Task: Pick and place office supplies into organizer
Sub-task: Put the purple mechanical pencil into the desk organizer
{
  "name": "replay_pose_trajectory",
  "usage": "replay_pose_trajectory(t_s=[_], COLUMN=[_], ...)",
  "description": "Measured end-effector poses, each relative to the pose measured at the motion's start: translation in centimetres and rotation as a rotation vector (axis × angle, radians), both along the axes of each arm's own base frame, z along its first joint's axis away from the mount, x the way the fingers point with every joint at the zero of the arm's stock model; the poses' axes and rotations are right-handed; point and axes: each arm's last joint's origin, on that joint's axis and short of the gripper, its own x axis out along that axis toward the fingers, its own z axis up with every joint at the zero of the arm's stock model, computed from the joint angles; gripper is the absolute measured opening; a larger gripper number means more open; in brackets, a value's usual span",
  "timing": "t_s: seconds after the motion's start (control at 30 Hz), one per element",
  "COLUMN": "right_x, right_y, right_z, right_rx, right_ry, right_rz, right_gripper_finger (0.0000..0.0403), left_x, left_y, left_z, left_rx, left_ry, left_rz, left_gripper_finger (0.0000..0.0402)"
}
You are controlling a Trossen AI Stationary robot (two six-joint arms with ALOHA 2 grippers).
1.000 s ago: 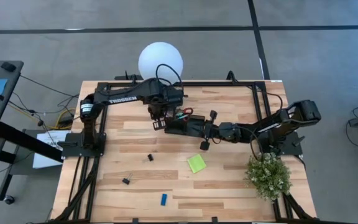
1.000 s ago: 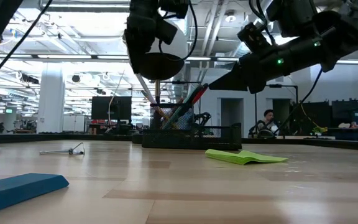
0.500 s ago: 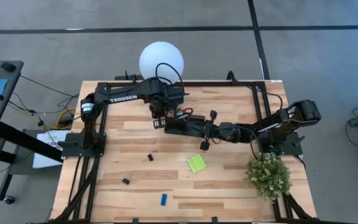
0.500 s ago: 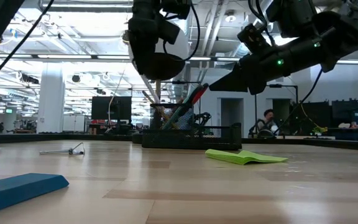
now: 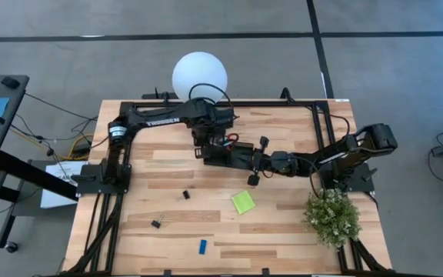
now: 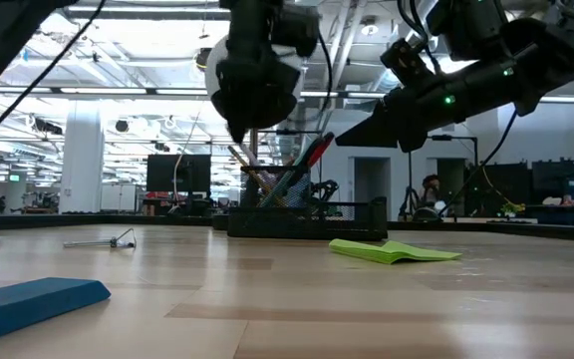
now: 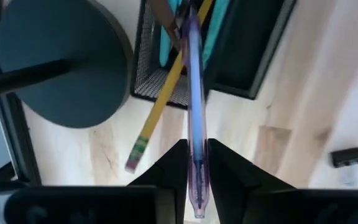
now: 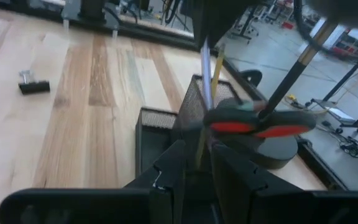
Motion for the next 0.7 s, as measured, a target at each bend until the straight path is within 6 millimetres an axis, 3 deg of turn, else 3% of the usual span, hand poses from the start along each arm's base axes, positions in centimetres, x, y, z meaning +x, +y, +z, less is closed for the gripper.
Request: replay_pose_trajectory(t_s=[0.2,0.4,0.7], right_x=[-0.1,-0.1,0.0], right_y=[-0.2,-0.2,-0.1], right_z=[-0.5,-0.5,-0.3], right_rx=[0.003,0.003,0.004], right_ry=[0.041,0.041,0.022], right_rz=[-0.007,-0.007,-0.007], right_gripper_finger=[0.0072,0.0072,0.0072], left_x=[1.0,2.0,2.6], left_y=[0.5,0.7,0.7], left_z=[-0.7,-0.3,-0.2], left_rx=[0.072,0.085,0.09], left_ry=[0.041,-0.065,-0.124], left_rz=[-0.017,-0.058,-0.091], left_gripper_finger=[0.0052,0.006,0.0109])
